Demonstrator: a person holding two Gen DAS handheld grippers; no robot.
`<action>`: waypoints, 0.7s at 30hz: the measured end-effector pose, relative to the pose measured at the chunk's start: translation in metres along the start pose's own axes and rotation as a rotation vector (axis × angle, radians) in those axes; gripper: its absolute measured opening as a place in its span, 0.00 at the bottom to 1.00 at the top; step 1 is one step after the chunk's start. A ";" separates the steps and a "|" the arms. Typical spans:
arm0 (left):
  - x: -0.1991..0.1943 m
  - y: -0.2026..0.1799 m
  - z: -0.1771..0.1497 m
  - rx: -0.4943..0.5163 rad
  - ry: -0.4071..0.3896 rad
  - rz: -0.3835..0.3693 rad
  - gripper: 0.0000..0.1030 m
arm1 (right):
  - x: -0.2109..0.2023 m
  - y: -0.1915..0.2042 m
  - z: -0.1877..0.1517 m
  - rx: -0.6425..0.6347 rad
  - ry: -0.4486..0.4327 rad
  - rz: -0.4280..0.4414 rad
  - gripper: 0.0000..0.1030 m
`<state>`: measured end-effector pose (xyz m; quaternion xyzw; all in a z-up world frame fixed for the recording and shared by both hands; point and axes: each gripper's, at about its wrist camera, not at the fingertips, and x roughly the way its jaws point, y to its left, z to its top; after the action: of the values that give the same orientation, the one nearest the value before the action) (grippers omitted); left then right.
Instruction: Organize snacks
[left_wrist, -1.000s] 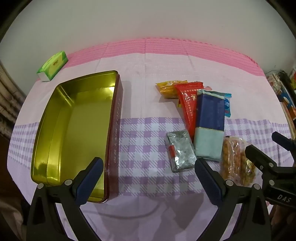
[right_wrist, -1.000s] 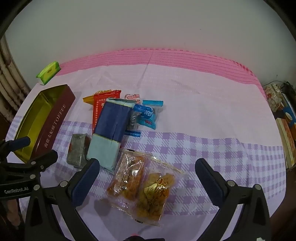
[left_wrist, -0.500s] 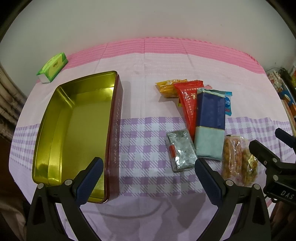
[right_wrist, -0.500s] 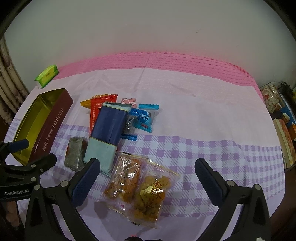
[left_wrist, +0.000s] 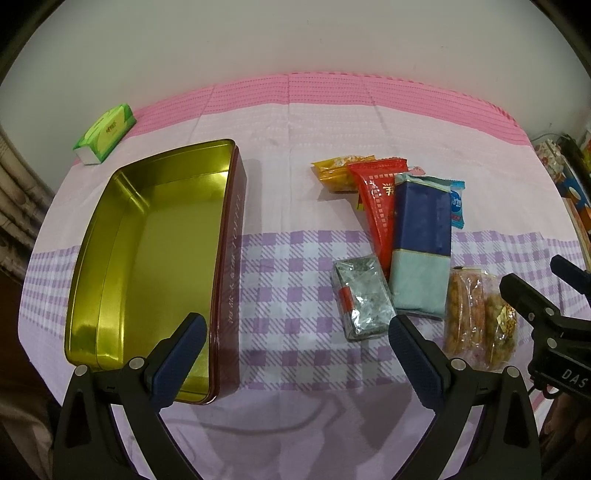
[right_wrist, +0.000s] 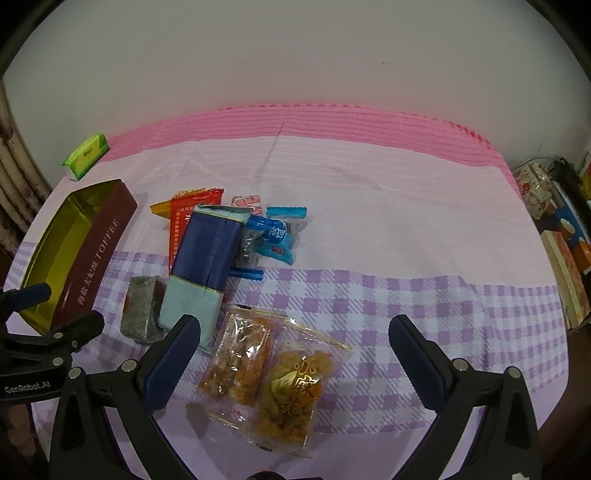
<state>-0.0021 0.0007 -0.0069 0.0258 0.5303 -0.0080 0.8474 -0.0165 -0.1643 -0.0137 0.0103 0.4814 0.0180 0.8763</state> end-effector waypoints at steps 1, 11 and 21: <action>0.000 0.000 0.001 -0.001 0.000 -0.001 0.96 | 0.000 0.000 0.000 0.000 0.000 0.000 0.99; 0.000 0.000 0.001 -0.001 -0.001 0.001 0.96 | 0.004 0.006 -0.001 -0.032 0.029 -0.027 0.99; 0.000 0.000 0.001 0.001 0.000 0.000 0.96 | 0.005 0.005 -0.003 -0.037 0.029 -0.035 0.99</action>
<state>-0.0008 0.0010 -0.0061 0.0261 0.5304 -0.0084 0.8473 -0.0163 -0.1591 -0.0198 -0.0146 0.4937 0.0120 0.8694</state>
